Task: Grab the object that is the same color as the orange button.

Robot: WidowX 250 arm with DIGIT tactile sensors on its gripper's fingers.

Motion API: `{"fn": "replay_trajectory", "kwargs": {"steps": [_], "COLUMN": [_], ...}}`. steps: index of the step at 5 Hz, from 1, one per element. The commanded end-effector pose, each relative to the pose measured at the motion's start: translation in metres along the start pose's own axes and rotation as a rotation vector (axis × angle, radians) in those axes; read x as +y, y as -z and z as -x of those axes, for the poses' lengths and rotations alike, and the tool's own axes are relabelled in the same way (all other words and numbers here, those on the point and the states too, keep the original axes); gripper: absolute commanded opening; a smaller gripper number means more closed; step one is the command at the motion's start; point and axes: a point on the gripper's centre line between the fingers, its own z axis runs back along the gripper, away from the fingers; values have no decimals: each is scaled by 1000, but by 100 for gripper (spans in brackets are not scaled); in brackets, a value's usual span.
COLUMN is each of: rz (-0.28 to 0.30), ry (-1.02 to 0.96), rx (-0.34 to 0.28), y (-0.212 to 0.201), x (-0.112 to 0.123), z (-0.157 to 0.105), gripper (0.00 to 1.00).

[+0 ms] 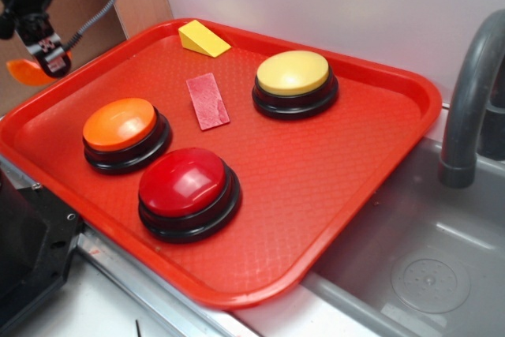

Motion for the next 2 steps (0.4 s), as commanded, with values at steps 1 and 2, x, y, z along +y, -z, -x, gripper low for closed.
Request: {"fn": "replay_trajectory", "kwargs": {"steps": [1, 2], "rz": [-28, 14], "ry": [-69, -32], "rx": [-40, -43], "y": [-59, -63], "x": [-33, -65], "z": [-31, -56], "gripper": [0, 0]}}
